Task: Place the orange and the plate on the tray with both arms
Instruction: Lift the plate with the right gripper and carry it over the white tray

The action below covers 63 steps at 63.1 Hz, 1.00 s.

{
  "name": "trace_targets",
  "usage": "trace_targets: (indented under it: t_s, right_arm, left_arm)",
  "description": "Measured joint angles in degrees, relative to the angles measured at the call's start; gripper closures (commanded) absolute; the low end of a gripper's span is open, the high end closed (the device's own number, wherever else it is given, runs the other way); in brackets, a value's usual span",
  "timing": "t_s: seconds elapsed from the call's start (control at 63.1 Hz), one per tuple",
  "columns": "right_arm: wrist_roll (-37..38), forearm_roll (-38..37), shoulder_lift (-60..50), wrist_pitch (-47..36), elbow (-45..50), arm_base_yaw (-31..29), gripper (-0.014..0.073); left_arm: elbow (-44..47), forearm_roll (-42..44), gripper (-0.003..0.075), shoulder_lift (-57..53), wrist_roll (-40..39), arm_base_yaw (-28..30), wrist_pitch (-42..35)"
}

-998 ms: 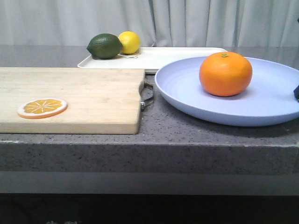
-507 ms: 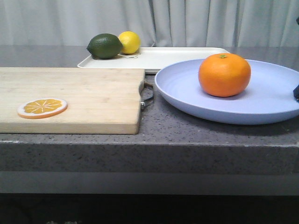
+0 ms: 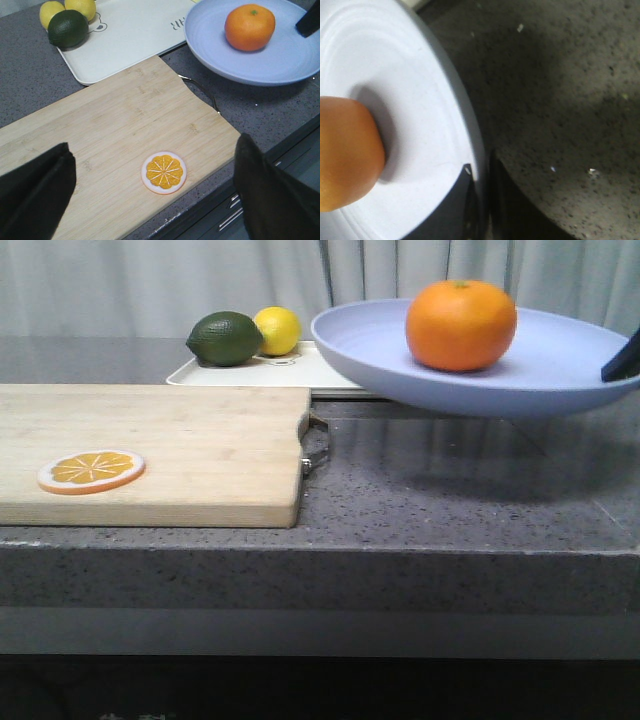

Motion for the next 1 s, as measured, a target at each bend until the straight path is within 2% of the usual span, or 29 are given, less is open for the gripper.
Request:
trace_targets:
  t_s: [0.174, 0.444, 0.998]
  right_arm:
    - [3.7, 0.0, 2.1, 1.1, -6.9, 0.4, 0.0662]
    - [9.7, -0.5, 11.9, 2.4, -21.5, 5.5, 0.0662]
    - [29.8, -15.8, 36.6, 4.3, -54.7, 12.9, 0.0662]
  left_arm:
    - [0.0, 0.0, 0.0101, 0.0, 0.0, 0.0, 0.0]
    - [0.0, -0.3, 0.0101, 0.0, 0.0, 0.0, 0.2]
    - [0.0, -0.4, 0.0101, 0.0, 0.0, 0.0, 0.2]
